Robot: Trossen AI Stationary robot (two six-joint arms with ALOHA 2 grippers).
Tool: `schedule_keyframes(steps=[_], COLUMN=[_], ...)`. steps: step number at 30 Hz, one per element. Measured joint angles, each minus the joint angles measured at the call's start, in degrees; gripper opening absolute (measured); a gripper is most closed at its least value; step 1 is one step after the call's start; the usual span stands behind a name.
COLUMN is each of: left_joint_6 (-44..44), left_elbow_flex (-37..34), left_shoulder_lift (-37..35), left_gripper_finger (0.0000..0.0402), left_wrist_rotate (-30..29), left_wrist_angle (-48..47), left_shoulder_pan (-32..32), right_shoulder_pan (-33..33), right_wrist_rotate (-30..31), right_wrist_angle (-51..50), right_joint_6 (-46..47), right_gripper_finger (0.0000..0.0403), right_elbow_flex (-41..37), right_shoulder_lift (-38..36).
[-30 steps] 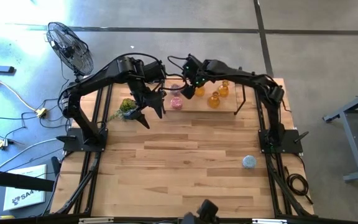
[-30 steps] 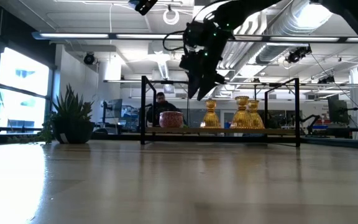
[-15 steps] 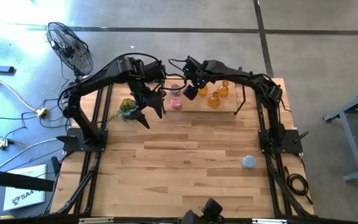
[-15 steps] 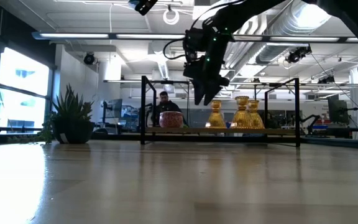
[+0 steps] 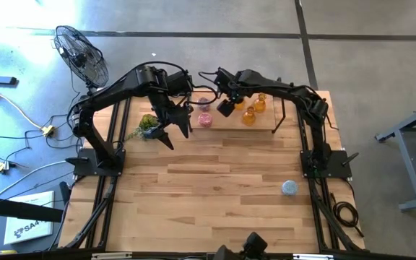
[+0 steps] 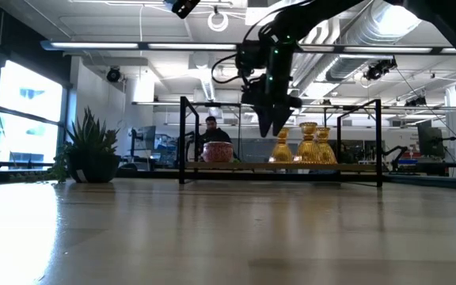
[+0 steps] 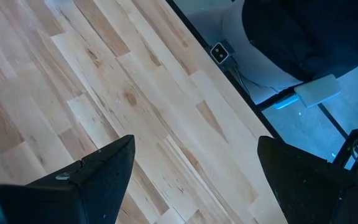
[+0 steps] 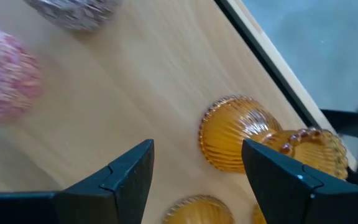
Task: Pick & Place candle stick holders
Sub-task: Adjust the orange glass candle holder on the shelf, then put the blue patterned scented candle on the shelf
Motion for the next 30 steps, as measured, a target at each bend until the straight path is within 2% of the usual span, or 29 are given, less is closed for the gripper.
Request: schedule_keyframes(steps=[4,16,24,26,30], left_joint_6=[0.01,0.06,0.14,0.13,0.12], left_elbow_flex=[0.00,0.00,0.00,0.00,0.00], left_shoulder_lift=[0.00,0.00,0.00,0.00,0.00], left_gripper_finger=[0.0335,0.0335,0.0335,0.0335,0.0335], left_wrist_rotate=[0.28,0.32,-0.05,-0.07,0.11], left_wrist_angle=[0.00,0.00,0.00,0.01,0.00], left_shoulder_pan=[0.00,0.00,0.00,0.01,0.00], right_shoulder_pan=[0.00,0.74,6.73,9.22,15.29], right_wrist_rotate=[2.71,2.31,-5.91,-4.37,2.69], right_wrist_angle=[-1.34,-2.41,0.00,-1.77,-8.69], right_joint_6=[1.97,1.69,-2.98,-2.99,0.57], right_gripper_finger=[0.0239,0.0239,0.0239,0.0239,0.0239], right_elbow_flex=[0.00,0.04,0.04,0.08,0.11], right_shoulder_lift=[0.00,-0.45,-7.74,-11.06,-17.76])
